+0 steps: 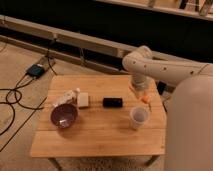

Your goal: Place the pepper in the ceramic cup

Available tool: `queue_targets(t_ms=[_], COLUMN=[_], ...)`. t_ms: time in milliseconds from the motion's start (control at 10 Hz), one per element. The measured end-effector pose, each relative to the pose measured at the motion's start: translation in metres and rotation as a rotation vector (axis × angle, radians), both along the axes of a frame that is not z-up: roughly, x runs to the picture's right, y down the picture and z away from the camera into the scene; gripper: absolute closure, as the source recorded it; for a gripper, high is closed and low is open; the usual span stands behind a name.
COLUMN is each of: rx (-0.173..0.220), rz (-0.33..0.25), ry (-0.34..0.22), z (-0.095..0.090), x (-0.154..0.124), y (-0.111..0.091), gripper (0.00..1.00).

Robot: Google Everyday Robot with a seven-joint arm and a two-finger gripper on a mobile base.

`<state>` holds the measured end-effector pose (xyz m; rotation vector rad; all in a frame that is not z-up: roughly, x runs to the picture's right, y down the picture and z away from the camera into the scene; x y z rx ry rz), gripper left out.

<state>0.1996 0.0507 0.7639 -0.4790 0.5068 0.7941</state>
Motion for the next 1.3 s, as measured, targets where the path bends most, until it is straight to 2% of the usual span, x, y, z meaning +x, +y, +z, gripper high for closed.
queue_targets(t_ms=[300,500,600,800,1100,1300], rx=[0.099,0.153,0.168,0.192,0.241,0.263], rz=[0.048,0.058,0.062,0.081,0.152,0.192], ry=[-0.002,-0.020,-0.034,-0.079,-0.155,-0.200], z=[-0.037,-0.055,-0.058,-0.059,-0.044,-0.032], x=[-0.021,-0.031,-0.033,-0.035,-0.022,-0.014], y=[-0.005,-0.007,-0.006,0.007,0.029,0.037], gripper=[1.00,1.00,1.00,1.00,1.00,1.00])
